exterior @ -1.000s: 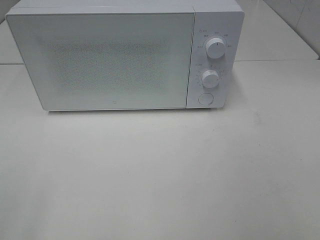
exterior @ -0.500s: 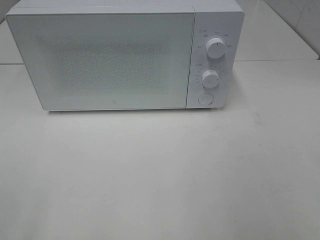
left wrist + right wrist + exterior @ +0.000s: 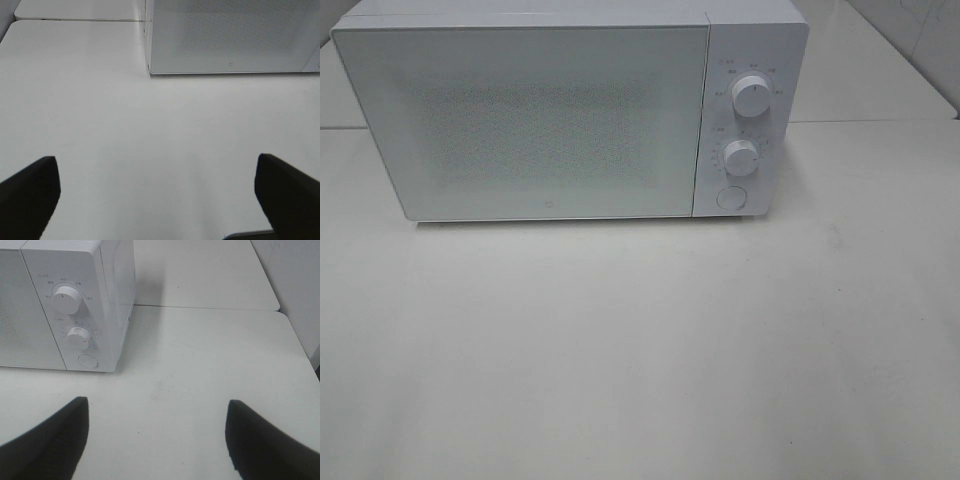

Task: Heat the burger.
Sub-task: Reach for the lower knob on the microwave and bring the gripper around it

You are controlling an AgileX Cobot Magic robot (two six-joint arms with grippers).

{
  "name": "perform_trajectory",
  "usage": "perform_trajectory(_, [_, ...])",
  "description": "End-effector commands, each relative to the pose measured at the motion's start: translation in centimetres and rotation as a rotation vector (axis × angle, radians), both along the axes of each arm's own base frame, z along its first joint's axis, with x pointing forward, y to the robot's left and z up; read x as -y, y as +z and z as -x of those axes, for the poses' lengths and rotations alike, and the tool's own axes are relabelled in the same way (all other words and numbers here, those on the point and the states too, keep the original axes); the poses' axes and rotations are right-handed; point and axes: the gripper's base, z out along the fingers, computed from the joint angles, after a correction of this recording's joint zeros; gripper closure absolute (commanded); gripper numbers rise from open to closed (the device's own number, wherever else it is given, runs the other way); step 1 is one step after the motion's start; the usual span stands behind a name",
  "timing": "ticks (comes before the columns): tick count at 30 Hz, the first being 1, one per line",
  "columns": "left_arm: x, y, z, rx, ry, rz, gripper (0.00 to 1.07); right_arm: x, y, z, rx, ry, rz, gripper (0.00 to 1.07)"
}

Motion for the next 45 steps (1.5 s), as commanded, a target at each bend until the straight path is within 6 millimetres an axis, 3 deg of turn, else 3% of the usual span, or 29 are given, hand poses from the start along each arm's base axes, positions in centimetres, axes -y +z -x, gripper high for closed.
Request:
perform_trajectory(1, [0.0, 0.0, 0.3, 0.03, 0.001, 0.005, 0.09, 0.0, 0.1, -1.1, 0.014, -0.004, 0.003, 0.32])
perform_trajectory(12, [0.0, 0.0, 0.3, 0.03, 0.001, 0.005, 0.09, -0.4, -0.8, -5.9, 0.054, -0.003, -0.028, 0.32])
perform_trajectory(19, [0.0, 0.0, 0.3, 0.03, 0.001, 0.005, 0.09, -0.7, -2.7, -9.0, 0.138, 0.007, -0.051, 0.32])
perform_trajectory(31, [0.0, 0.0, 0.3, 0.03, 0.001, 0.005, 0.09, -1.0, -7.3, -10.9, 0.281, 0.047, 0.005, 0.32])
perform_trajectory(42, [0.0, 0.0, 0.3, 0.03, 0.001, 0.005, 0.09, 0.5, -10.7, -11.3, 0.345, -0.128, 0.023, 0.32])
perform_trajectory(45, [0.0, 0.0, 0.3, 0.03, 0.001, 0.005, 0.09, 0.0, -11.6, -11.4, 0.33, -0.127, 0.025, 0.32])
